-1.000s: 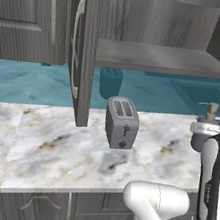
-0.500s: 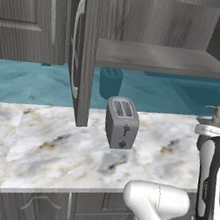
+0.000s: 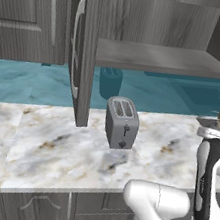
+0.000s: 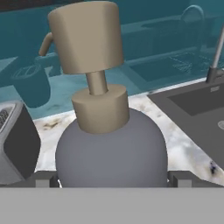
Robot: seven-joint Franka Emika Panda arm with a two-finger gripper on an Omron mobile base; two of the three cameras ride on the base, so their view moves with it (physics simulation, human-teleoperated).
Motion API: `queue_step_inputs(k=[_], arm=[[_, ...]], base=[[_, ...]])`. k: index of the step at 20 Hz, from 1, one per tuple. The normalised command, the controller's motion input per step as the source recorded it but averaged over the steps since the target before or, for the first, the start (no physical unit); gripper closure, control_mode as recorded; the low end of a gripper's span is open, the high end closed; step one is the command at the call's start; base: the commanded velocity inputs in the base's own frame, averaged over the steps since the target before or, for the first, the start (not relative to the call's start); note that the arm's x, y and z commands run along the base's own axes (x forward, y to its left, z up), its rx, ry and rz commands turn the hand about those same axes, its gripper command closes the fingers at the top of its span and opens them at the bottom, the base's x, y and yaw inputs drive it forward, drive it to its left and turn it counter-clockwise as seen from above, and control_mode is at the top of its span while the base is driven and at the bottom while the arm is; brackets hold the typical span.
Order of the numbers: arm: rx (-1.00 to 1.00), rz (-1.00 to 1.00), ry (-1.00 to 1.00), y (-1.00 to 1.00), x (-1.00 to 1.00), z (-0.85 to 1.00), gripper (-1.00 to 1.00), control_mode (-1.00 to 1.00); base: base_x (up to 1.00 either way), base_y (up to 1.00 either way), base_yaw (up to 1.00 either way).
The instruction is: Open the cabinet. Pick the soap dispenser and place it next to the sink. Then close the cabinet.
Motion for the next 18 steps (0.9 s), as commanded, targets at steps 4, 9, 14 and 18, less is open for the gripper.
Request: queue_step_inputs(k=[4,9,14,18], arm=[[0.0,-0.04,0.01,-0.08,0.19,-0.5,1.0,-1.0],[0.0,-0.03,0.0,-0.17,0.3,-0.28,1.0,-1.0],[-0.01,-0.04,0.0,-0.31,0.35,-0.07,1.0,-1.0],[-0.02,-0.02,-0.02,-0.28,0.22,0.0,1.0,-1.0]], base=[[0.0,0.0,0.0],[0.0,0.0,0.0],[0.0,0.0,0.0],[0.0,0.0,0.0]])
